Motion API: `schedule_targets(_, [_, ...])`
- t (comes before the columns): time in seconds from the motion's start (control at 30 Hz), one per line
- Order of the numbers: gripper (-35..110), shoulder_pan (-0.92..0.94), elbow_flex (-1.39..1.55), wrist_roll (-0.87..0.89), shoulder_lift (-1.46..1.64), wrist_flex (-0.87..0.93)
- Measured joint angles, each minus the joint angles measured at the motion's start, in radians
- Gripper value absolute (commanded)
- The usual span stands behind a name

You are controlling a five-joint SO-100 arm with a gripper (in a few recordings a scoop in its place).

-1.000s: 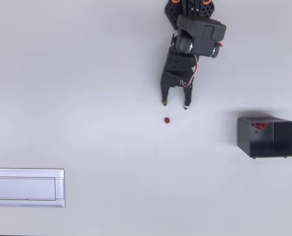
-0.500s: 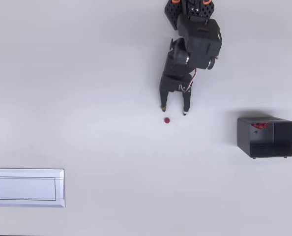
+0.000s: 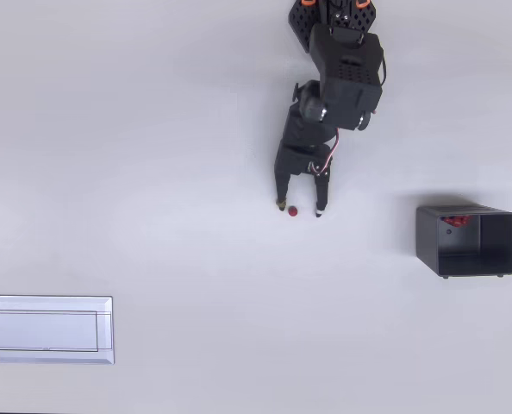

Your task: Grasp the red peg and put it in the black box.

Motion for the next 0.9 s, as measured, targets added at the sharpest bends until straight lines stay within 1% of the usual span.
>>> schedule_targets(0.37, [25, 0.000, 0.012, 0.015, 0.012, -0.009])
schedule_targets(0.43, [17, 0.000, 0.012, 0.015, 0.014, -0.015])
schedule_targets(0.53, [10, 0.000, 0.018, 0.015, 0.023, -0.026])
schedule_targets(0.63, [7, 0.000, 0.021, 0.015, 0.023, -0.026])
schedule_targets(0.77, [0, 0.000, 0.021, 0.018, 0.025, -0.026])
schedule_targets(0.9, [0, 0.002, 0.021, 0.021, 0.025, -0.028])
